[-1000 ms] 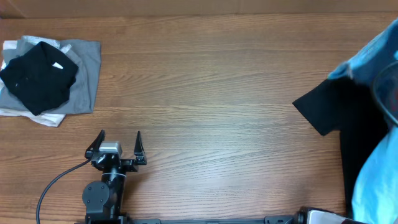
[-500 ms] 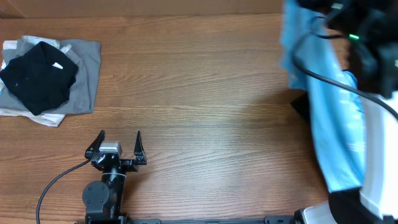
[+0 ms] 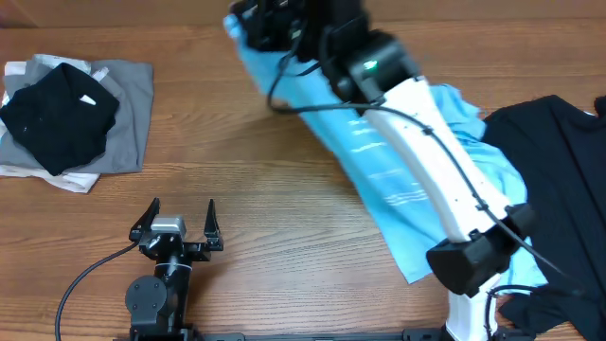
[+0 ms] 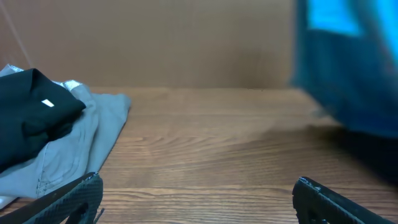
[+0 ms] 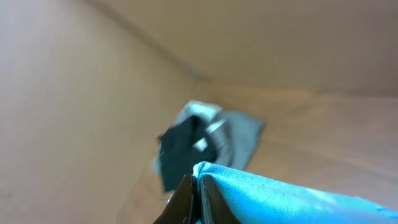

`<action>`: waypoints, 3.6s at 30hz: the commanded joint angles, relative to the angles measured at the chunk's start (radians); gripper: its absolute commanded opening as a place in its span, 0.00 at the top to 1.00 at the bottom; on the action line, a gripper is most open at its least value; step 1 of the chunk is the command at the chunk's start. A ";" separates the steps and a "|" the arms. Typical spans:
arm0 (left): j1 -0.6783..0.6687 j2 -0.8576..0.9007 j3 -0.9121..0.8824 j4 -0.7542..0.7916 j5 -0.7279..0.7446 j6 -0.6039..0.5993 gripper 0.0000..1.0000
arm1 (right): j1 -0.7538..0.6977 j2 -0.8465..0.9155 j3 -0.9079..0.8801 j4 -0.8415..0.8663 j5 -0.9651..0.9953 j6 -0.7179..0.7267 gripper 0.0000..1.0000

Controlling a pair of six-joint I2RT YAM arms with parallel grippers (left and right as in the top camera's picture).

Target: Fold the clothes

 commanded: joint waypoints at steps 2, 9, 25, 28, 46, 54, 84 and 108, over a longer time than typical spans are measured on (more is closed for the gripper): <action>0.004 -0.010 -0.003 -0.001 0.011 0.022 0.00 | 0.059 -0.022 0.026 0.023 -0.044 0.000 0.94; 0.004 -0.010 -0.003 -0.001 0.011 0.022 0.00 | 0.043 -0.026 0.026 -0.026 0.013 -0.053 0.32; 0.004 -0.010 -0.003 -0.001 0.011 0.022 0.00 | -0.232 -0.266 0.026 -0.618 0.439 -0.105 0.00; 0.004 -0.010 -0.003 -0.001 0.011 0.022 0.00 | -0.285 -0.275 0.026 -0.750 0.450 -0.118 0.00; 0.005 -0.010 -0.003 -0.005 -0.037 0.038 0.00 | -0.520 -0.266 0.015 -1.050 0.488 0.121 0.00; 0.004 -0.010 -0.003 0.068 0.031 0.011 0.00 | -0.520 -0.266 0.014 -1.069 0.481 0.117 0.00; 0.004 1.145 1.116 -0.628 0.328 0.078 0.00 | -0.520 -0.266 -0.121 -1.046 0.417 0.243 0.00; 0.057 1.670 1.115 -0.756 -0.145 -0.405 0.00 | -0.493 -0.266 -0.185 -1.051 0.417 0.322 0.00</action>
